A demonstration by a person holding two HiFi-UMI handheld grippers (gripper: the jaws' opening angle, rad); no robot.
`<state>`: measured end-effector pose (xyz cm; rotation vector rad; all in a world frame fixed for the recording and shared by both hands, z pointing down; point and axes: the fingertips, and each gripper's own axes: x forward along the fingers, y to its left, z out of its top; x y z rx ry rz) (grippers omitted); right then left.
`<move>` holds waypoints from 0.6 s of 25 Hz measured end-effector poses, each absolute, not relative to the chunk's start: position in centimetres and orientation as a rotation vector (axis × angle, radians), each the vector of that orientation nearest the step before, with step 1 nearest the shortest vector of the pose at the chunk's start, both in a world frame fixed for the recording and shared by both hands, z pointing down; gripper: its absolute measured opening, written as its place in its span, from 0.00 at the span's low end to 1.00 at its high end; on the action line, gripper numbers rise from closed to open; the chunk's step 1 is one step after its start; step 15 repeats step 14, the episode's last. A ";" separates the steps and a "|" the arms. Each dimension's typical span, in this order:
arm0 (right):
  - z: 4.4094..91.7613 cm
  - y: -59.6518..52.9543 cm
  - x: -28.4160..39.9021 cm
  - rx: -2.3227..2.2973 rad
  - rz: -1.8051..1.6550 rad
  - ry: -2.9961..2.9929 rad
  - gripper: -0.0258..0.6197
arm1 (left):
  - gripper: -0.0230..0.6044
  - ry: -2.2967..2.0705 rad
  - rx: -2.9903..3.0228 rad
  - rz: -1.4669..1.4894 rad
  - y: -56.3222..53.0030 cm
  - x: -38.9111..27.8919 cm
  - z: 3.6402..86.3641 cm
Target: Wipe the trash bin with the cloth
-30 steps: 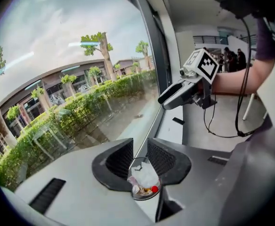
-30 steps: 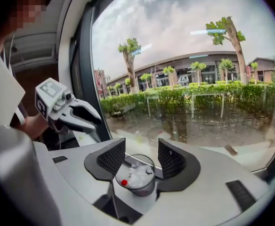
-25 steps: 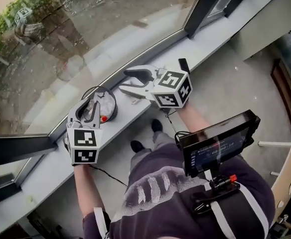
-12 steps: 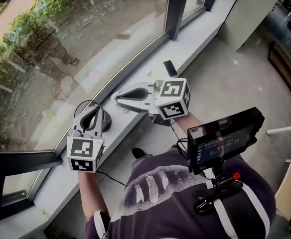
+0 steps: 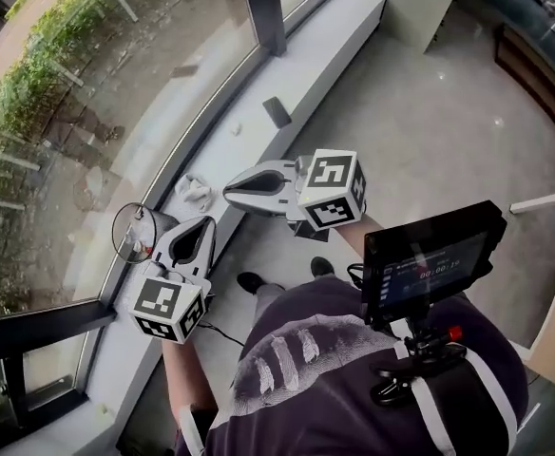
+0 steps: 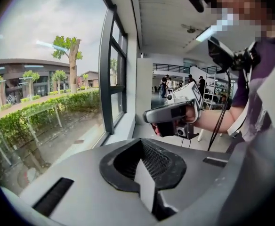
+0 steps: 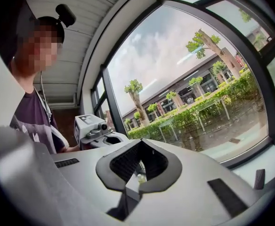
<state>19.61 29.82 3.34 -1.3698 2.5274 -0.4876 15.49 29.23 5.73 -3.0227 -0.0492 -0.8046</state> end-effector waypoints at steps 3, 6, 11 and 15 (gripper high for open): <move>3.2 31.8 21.8 -1.359 -0.545 2.439 0.04 | 0.03 -0.221 -3.054 -0.856 33.4 17.1 5.8; 2.8 34.3 22.8 -1.370 -0.564 2.381 0.04 | 0.03 -0.314 -3.050 -0.857 37.0 17.6 4.7; 2.7 37.9 22.4 -1.406 -0.507 2.370 0.04 | 0.03 -0.322 -3.029 -0.831 39.4 17.2 4.3; 3.2 39.8 22.0 -1.436 -0.480 2.378 0.04 | 0.03 -0.371 -3.025 -0.831 41.5 16.9 4.8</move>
